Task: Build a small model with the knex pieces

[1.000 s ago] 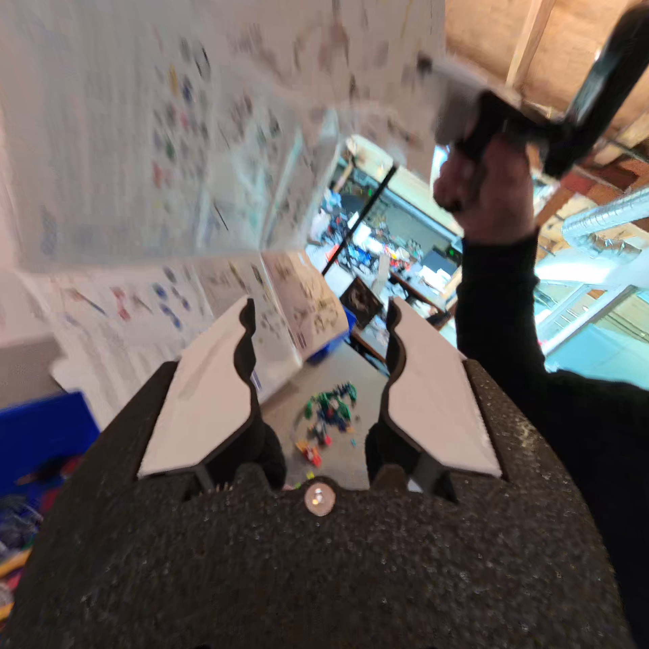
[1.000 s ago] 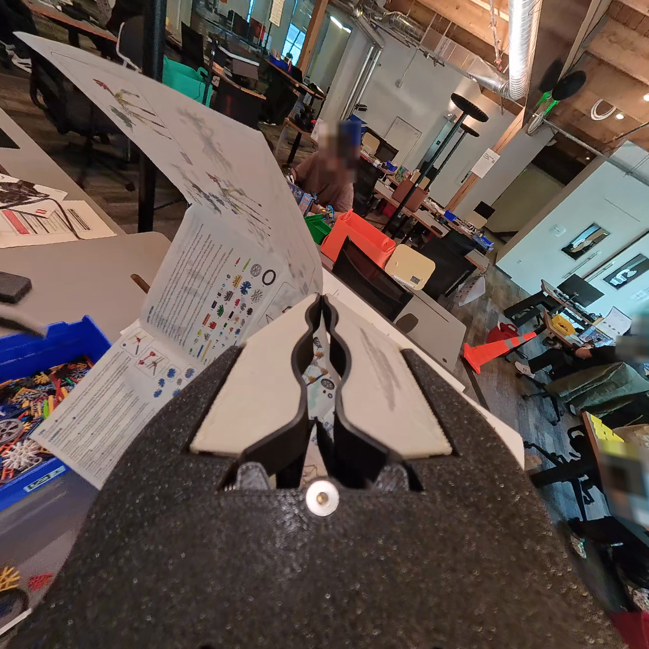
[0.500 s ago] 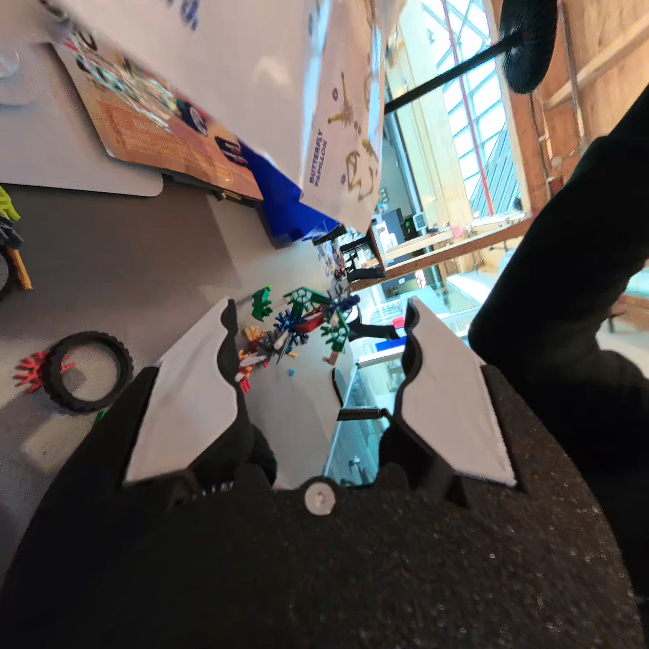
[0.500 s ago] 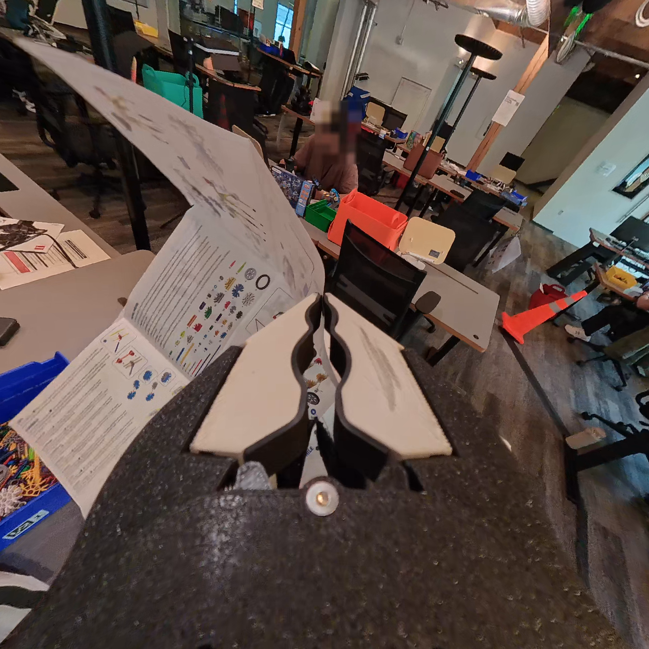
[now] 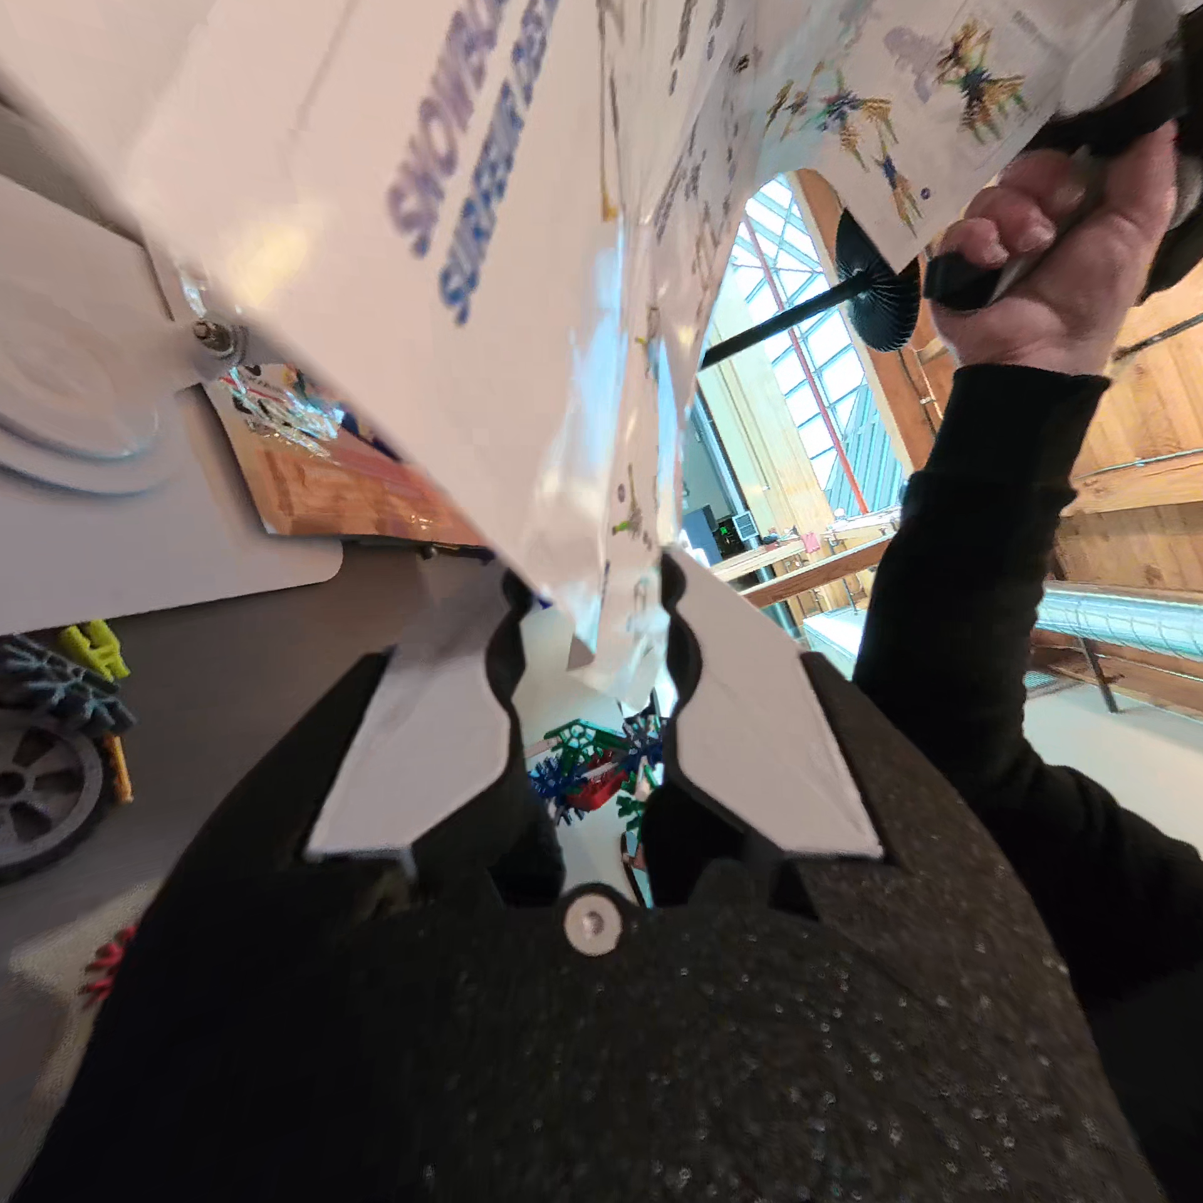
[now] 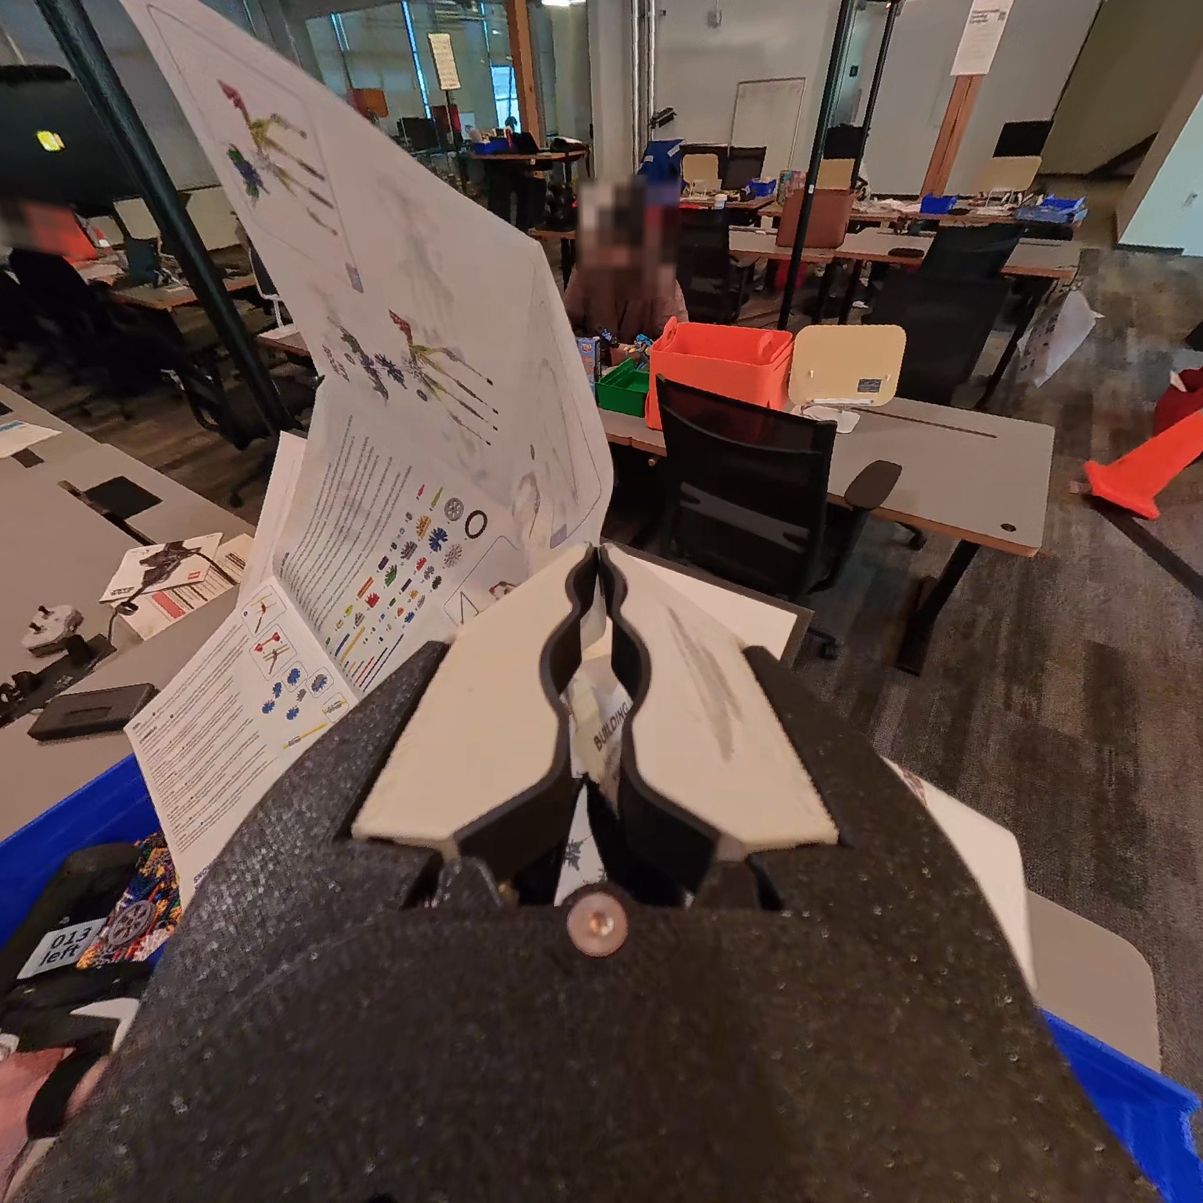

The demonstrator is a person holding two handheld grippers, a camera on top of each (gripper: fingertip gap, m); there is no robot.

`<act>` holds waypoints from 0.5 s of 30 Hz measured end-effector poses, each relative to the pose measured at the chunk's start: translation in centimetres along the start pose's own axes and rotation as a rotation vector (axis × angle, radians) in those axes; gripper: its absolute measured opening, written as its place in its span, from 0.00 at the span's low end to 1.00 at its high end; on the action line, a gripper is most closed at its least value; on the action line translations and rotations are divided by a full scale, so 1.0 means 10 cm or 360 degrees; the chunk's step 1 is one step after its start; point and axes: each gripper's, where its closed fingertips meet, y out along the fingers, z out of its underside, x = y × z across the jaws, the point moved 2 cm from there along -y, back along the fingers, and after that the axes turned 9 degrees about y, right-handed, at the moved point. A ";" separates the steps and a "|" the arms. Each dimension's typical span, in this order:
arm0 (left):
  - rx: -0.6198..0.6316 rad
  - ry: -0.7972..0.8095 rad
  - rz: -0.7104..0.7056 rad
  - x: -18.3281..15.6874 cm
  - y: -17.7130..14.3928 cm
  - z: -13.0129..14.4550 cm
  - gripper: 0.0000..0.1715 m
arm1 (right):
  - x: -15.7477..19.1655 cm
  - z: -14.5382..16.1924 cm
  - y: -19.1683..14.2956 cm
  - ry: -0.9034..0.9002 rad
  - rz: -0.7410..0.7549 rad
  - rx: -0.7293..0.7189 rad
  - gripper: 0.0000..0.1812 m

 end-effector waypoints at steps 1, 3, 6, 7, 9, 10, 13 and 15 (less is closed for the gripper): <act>-0.0001 0.0000 0.0031 -0.02 0.01 -0.01 0.13 | -0.01 0.01 -0.01 0.0002 -0.0006 0.0002 0.00; -0.0034 0.0043 0.0053 -0.06 -0.01 -0.05 0.00 | -0.03 0.01 -0.04 -0.0005 -0.0015 0.0004 0.00; -0.0042 0.0171 0.0045 -0.21 -0.08 -0.13 0.00 | -0.04 0.01 -0.09 -0.0036 -0.0013 0.0000 0.00; -0.0033 0.0232 0.0037 -0.28 -0.12 -0.17 0.00 | -0.05 0.00 -0.12 -0.0049 -0.0007 -0.0001 0.00; -0.0041 0.0333 0.0017 -0.41 -0.23 -0.28 0.00 | -0.07 0.00 -0.18 -0.0064 -0.0003 -0.0010 0.00; -0.0043 0.0377 0.0014 -0.47 -0.29 -0.35 0.00 | -0.09 0.00 -0.21 -0.0067 0.0002 -0.0017 0.00; -0.0048 0.0495 -0.0033 -0.55 -0.46 -0.61 0.00 | -0.15 0.01 -0.30 -0.0035 -0.0016 -0.0057 0.00; -0.0034 0.0578 -0.0058 -0.58 -0.59 -0.79 0.00 | -0.19 0.04 -0.35 0.0008 -0.0031 -0.0084 0.00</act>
